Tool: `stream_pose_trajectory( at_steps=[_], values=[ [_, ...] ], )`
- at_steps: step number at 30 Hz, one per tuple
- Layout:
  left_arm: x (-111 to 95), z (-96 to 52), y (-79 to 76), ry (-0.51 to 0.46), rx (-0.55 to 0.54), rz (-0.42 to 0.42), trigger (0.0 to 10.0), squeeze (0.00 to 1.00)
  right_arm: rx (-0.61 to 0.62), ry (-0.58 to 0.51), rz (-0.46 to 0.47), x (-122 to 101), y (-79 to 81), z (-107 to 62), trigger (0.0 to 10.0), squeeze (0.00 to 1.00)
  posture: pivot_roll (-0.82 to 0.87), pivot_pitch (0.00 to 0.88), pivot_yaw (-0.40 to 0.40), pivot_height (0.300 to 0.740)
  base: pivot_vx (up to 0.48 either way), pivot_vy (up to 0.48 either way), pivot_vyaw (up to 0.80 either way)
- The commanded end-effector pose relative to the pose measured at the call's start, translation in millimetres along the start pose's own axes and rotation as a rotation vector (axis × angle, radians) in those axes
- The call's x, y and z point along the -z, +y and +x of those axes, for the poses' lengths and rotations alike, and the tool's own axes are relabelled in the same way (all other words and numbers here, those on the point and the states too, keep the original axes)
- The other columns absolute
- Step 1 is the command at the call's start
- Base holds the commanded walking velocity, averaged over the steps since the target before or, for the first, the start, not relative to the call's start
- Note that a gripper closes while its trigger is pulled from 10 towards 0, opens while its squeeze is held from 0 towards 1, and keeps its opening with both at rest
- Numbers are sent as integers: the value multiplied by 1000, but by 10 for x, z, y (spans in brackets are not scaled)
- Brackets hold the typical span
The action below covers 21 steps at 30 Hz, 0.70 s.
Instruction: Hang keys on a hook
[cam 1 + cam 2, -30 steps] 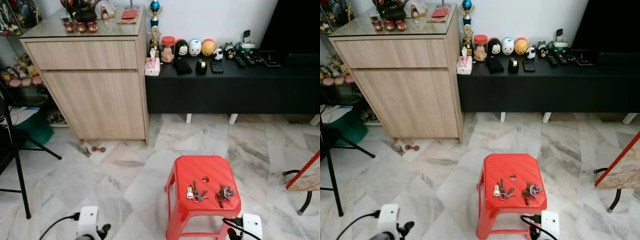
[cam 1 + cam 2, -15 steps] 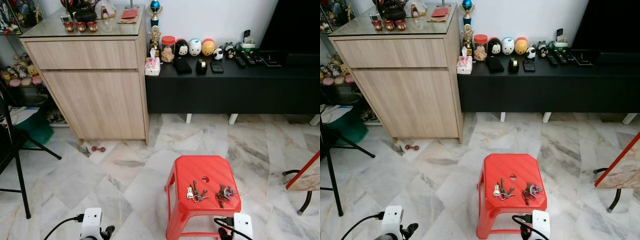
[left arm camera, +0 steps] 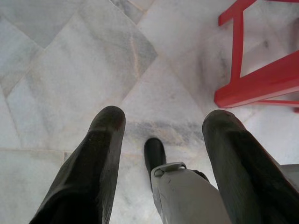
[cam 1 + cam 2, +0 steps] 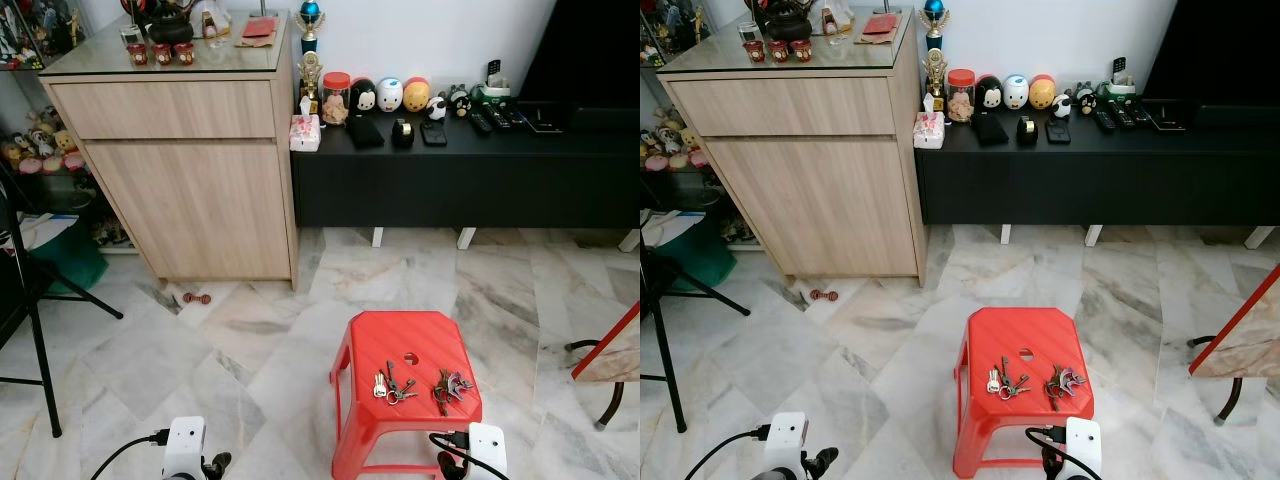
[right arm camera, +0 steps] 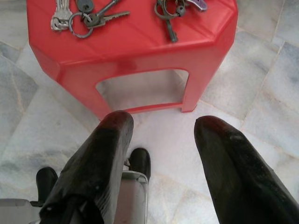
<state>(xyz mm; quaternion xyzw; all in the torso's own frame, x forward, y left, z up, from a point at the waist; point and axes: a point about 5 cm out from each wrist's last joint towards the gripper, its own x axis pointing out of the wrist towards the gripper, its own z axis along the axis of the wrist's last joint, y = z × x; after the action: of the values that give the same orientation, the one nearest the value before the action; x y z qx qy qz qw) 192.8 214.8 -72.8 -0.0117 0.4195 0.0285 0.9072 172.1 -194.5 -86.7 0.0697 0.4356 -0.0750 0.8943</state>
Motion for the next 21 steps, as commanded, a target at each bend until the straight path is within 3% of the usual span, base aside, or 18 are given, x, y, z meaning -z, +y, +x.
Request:
stream_pose_trajectory(
  at_steps=[1, 21],
  values=[
    [54, -8, -14, 19, 7, -3, 10000, 0, 10, -10, 9, 5, -33, -8, 10000, 0, -16, 0, -21, 740, 277, 0, 0],
    [50, -3, -37, 22, 14, -1, 10000, 0, 26, -16, 30, 6, -44, -10, 10000, 0, -12, 0, -26, 740, 279, 0, -33]
  ],
)
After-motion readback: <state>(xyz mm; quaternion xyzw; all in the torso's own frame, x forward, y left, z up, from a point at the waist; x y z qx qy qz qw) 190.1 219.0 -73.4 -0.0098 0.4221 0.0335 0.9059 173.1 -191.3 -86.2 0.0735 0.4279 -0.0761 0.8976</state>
